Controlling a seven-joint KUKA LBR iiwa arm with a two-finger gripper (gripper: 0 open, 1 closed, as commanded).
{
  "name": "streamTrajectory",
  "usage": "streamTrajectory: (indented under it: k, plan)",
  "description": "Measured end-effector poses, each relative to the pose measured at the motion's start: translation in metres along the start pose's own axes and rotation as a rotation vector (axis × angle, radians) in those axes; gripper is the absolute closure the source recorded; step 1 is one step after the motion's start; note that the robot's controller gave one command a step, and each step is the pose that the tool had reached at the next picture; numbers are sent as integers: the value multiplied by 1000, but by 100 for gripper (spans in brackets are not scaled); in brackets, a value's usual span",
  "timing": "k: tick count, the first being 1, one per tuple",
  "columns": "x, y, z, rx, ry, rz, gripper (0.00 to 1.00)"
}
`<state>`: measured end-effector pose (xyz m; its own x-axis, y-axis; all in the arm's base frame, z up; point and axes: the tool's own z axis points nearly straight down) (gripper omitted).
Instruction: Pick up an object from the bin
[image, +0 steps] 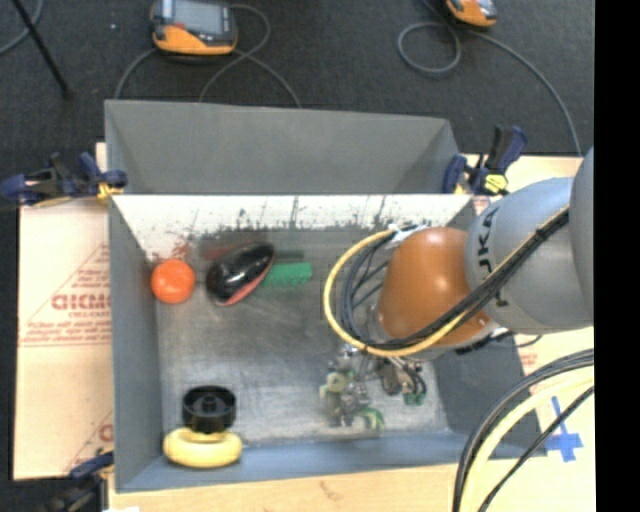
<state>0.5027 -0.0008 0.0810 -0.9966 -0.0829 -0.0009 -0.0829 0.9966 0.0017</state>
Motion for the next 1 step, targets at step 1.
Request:
streamTrajectory:
  k: [1]
  plan:
    - [2,0,-19,1,6,1,100]
